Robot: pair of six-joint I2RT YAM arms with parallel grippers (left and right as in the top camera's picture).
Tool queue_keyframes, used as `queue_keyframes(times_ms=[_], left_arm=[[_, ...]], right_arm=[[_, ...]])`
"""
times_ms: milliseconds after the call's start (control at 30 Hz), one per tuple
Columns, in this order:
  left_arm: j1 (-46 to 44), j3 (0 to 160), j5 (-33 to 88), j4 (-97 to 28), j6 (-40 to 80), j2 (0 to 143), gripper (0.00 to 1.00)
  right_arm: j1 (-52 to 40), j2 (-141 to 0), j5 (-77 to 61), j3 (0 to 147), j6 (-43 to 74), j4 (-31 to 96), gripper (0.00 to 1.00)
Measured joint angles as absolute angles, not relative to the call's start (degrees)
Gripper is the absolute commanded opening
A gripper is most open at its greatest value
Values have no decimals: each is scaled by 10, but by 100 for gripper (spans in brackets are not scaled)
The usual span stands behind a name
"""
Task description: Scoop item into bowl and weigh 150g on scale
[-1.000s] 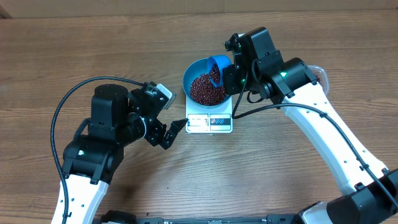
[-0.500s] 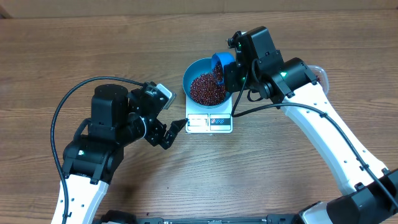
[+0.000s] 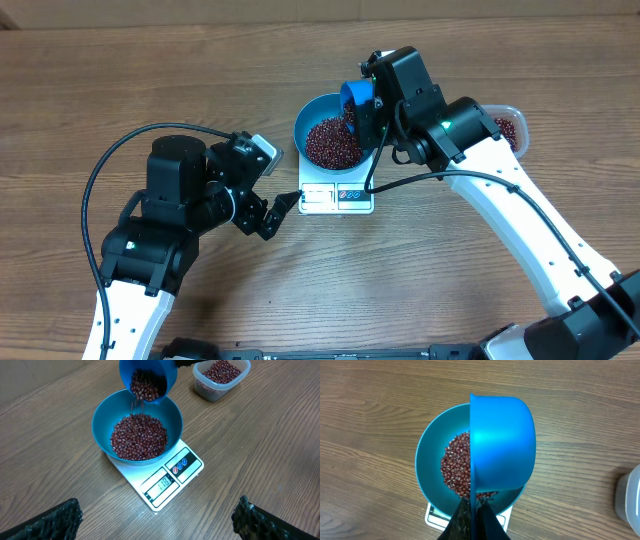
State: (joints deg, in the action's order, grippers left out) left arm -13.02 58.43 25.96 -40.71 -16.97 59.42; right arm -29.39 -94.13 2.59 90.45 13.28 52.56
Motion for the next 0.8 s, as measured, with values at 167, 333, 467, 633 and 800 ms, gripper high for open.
queue_keyframes(times_ms=[167,333,467,633,800], left_arm=[[-130,584,260,-407,-170,594,100],[-130,584,260,-407,-170,594,100],[-130,584,260,-407,-170,594,99],[-130,584,260,-407,-170,594,100],[-130,584,260,-407,-170,594,100]], right_arm=[[-294,-941,36,905,133,526,4],[-295,-941,51,905,133,526,4],[-302,-941,74,905,133,526,4],[-319,-941,95,905,126,524,4],[-323,-941,101,905,121,521,4]])
